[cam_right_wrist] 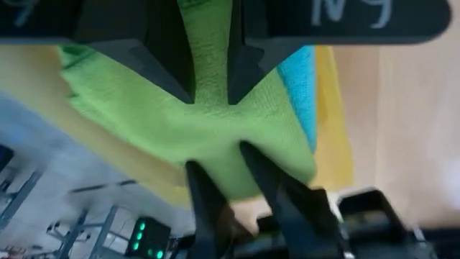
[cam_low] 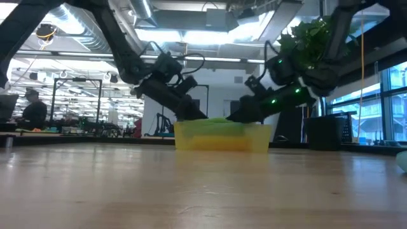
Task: Fold microfiber towels
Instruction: Put the folded green microfiber cloth into the yellow bin
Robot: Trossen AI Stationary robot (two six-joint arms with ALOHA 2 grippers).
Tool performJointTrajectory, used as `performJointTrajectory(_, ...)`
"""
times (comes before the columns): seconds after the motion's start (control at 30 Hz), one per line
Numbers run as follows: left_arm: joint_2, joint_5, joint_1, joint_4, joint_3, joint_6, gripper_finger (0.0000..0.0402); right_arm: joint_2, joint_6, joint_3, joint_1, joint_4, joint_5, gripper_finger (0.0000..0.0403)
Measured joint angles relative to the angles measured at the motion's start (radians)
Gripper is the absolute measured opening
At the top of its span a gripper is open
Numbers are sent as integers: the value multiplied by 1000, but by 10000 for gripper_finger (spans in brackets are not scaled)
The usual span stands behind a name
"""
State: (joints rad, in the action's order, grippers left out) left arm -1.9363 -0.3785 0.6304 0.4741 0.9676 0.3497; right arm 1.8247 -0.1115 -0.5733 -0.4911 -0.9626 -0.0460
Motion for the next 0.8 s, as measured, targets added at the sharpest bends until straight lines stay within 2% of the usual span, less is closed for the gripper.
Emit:
performJointTrajectory(0.13, 1, 5, -15, -16, 1, 7, 190, 70, 9, -49, 0, -10, -2, 84)
performJointTrajectory(0.3, 1, 52, -17, -52, 1, 22, 190, 94, 46, -71, -2, 3, -4, 84)
performJointTrajectory(0.53, 4, 167, -18, -70, 2, 3, 190, 43, 57, -68, -3, 112, 5, 84)
performJointTrajectory(0.8, 8, 176, -15, -66, 2, -1, 190, -23, 55, -66, -2, 239, 63, 84)
